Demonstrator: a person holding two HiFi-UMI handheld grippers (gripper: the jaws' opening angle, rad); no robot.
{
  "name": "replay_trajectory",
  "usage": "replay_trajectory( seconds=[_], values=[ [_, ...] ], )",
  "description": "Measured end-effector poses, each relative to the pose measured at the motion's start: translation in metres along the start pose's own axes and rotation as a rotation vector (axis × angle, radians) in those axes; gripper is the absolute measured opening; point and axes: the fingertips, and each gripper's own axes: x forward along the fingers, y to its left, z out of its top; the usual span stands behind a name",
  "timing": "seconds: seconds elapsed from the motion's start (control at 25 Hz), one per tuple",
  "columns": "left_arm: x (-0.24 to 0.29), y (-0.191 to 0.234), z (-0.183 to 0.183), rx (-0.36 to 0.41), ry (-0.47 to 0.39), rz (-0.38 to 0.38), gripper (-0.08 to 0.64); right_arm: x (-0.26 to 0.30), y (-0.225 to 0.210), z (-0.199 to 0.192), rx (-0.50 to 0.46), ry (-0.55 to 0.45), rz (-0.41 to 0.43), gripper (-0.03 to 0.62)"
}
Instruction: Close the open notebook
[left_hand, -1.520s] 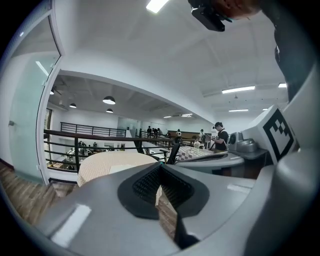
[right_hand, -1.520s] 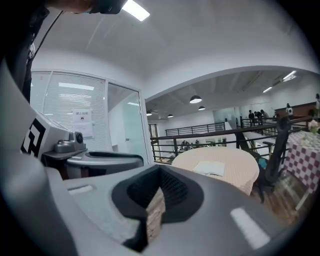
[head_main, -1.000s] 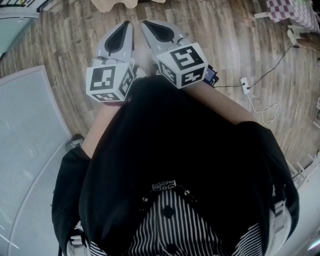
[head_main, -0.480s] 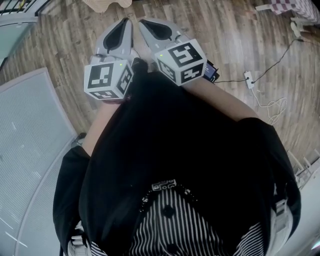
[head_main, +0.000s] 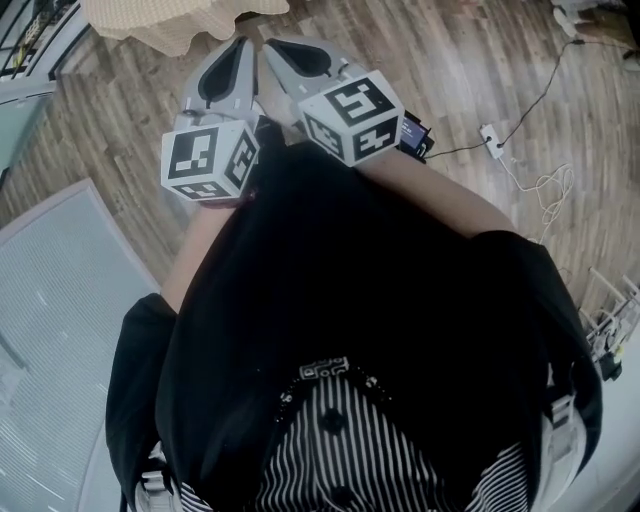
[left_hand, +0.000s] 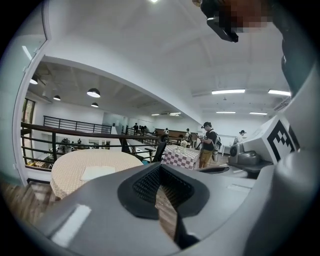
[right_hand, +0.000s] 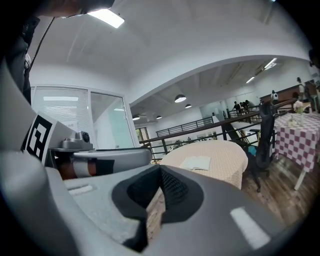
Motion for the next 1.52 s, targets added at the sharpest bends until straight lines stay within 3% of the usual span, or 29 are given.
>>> replay_trajectory(
  seconds=[0.32,0.96,1.28,1.52],
  values=[
    [0.026,0.040,0.013,-0.003,-0.019,-0.069,0.003,0.042,-0.012,0.018,-0.023,-0.006,-0.065,0.002],
    [0.089,0.214,0.027,-0.051,0.007,-0.100,0.003,0.220,-0.021,0.055,-0.016,0.032,-0.093,0.002],
    [0.119,0.278,0.043,-0.062,0.011,-0.168,0.003,0.295,-0.023,0.083,-0.029,0.034,-0.129,0.002],
    [0.120,0.324,0.047,-0.091,0.000,-0.160,0.003,0.336,-0.009,0.089,-0.046,0.050,-0.125,0.002]
  ],
)
